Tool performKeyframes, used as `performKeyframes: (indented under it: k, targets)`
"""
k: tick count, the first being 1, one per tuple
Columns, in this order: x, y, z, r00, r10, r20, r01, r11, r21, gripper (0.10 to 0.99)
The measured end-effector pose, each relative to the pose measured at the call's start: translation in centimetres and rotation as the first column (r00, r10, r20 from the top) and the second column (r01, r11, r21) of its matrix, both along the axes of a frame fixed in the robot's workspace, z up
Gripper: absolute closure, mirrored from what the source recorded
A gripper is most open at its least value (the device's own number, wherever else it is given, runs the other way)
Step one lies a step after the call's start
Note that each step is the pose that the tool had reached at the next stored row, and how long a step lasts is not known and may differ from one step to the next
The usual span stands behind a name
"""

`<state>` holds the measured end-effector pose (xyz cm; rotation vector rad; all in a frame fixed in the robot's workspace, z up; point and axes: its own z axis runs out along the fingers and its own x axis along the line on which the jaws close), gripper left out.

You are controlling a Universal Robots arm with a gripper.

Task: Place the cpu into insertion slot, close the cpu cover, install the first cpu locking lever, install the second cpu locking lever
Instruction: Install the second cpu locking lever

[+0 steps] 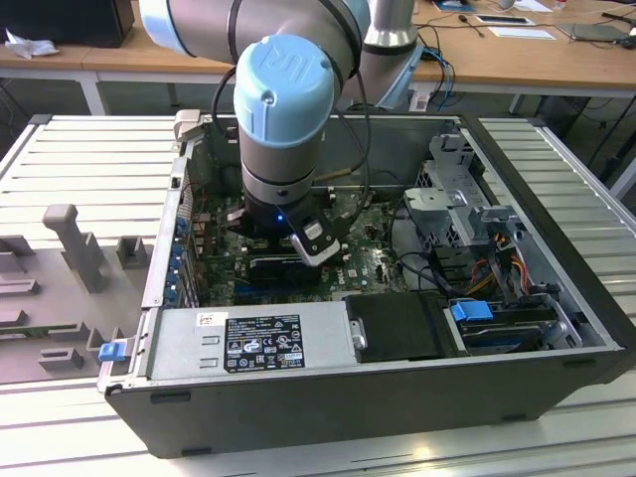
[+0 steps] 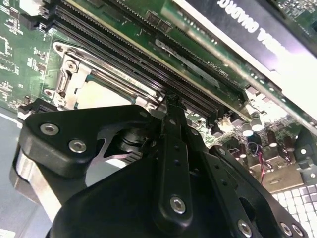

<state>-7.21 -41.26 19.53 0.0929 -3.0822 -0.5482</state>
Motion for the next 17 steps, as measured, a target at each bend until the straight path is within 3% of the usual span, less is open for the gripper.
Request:
performKeyframes:
  k: [3, 7, 10, 13, 17]
  targets:
    - [0.0, 0.01, -0.31, 1.0, 0.0, 0.0001, 0.0, 0.9999, 0.013, 0.98]
    - [-0.59, -0.01, -0.36, 1.0, 0.0, 0.0001, 0.0, 0.9998, 0.019, 0.98]
    - [-0.74, 0.0, 1.52, 1.0, 0.0, -0.0004, 0.0, 0.9997, 0.024, 0.98]
    - [-0.73, 0.0, 2.53, 1.0, 0.0, -0.0009, 0.0, 0.9997, 0.024, 0.98]
    - [-0.73, 0.0, 2.83, 1.0, 0.0, -0.0008, 0.0, 0.9997, 0.025, 0.98]
